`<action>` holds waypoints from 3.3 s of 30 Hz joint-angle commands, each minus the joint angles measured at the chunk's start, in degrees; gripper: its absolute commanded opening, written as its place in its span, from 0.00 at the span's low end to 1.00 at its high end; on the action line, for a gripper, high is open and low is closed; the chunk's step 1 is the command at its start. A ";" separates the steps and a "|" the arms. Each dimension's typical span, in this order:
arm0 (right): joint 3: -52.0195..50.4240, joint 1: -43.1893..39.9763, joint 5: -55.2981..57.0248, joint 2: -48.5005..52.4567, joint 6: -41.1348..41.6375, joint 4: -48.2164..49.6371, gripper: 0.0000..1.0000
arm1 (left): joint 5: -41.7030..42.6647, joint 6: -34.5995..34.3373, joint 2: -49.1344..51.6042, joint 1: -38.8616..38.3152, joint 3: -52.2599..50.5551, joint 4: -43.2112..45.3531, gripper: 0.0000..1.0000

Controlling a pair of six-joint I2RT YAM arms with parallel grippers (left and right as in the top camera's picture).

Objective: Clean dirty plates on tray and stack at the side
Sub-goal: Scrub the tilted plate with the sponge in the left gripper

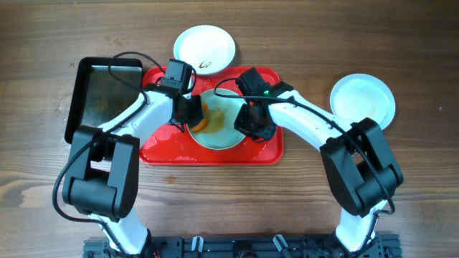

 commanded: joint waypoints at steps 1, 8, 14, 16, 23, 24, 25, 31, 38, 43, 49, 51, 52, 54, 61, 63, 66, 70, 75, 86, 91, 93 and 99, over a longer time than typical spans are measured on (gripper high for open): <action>-0.79 -0.57 3.67 -1.07 -1.14 -1.68 0.05 | 12.09 6.19 4.72 -0.13 -1.20 1.60 0.04; -0.79 -0.57 3.63 -1.07 -1.22 -1.79 0.05 | 30.71 2.64 4.74 -3.52 -1.22 9.40 0.04; -0.79 -0.55 3.63 -1.09 -1.18 -1.77 0.04 | 35.01 1.40 4.74 -3.78 -1.22 9.38 0.04; -0.79 -0.57 3.61 -1.07 -1.14 -1.77 0.05 | 35.10 1.42 4.76 -4.46 -1.22 7.58 0.04; -0.79 -0.55 3.41 -1.07 -1.18 -2.12 0.05 | 29.14 3.21 5.22 -6.03 -1.81 -0.11 0.04; -0.79 -0.55 3.41 -1.09 -1.16 -2.10 0.05 | 27.28 3.52 5.38 -6.03 -1.81 -1.36 0.04; -0.79 -0.55 3.41 -1.07 -1.16 -2.10 0.05 | 25.20 4.48 5.51 -6.03 -1.81 -2.32 0.04; -0.79 -0.55 3.43 -1.07 -1.79 -2.40 0.05 | 5.84 4.39 5.95 -4.76 -1.81 -0.96 0.04; -0.79 -0.57 3.65 -1.07 -2.62 -3.21 0.05 | -9.53 4.04 5.95 -1.36 -1.79 4.31 0.04; -0.79 -0.57 3.65 -1.07 -2.67 -3.65 0.05 | -11.13 4.04 5.92 -0.04 -1.79 2.71 0.04; -0.79 -0.57 4.31 -1.07 -2.67 -3.74 0.05 | -8.15 3.21 5.92 -0.07 -1.79 -8.57 0.04; -0.79 -0.57 4.28 -1.07 -2.67 -3.58 0.05 | -1.18 5.18 5.92 -0.07 -1.79 -11.69 0.04; -0.79 -0.57 4.28 -1.07 -2.64 -3.58 0.05 | 2.43 6.23 5.92 -0.09 -1.79 -12.79 0.04; -0.79 -0.57 4.28 -1.07 -2.69 -3.58 0.05 | 10.95 9.29 5.92 -0.57 -1.81 -14.03 0.04; -0.79 -0.57 4.26 -1.07 -2.95 -3.04 0.05 | 29.97 15.30 5.92 -5.07 -1.79 -9.42 0.04; -0.79 -0.57 4.26 -1.07 -3.15 -2.95 0.05 | 30.34 13.27 5.95 -6.58 -1.79 -5.42 0.04; -0.79 -0.57 4.24 -1.07 -3.15 -2.97 0.05 | 28.48 9.16 5.95 -7.82 -1.79 0.07 0.04; -0.79 -0.57 4.24 -1.07 -3.15 -3.37 0.04 | 14.38 5.33 5.95 -7.30 -1.79 2.84 0.04; -0.79 -0.57 4.26 -1.07 -3.32 -3.89 0.05 | -2.82 2.86 5.92 -4.20 -1.79 0.31 0.04; -0.79 -0.57 4.24 -1.07 -3.30 -4.15 0.05 | -11.82 0.96 5.79 0.37 -1.73 -5.99 0.04; -0.79 -0.57 4.24 -1.07 -3.34 -4.28 0.05 | -7.96 3.13 0.20 0.37 -1.64 -5.97 0.04; -0.79 -0.57 4.26 -1.07 -3.87 -4.26 0.05 | -8.00 3.13 -4.31 0.37 -1.64 -6.23 0.04; -0.74 -0.57 4.35 -1.09 -9.16 -2.29 0.05 | -8.50 3.13 -17.07 0.46 -1.64 -9.49 0.04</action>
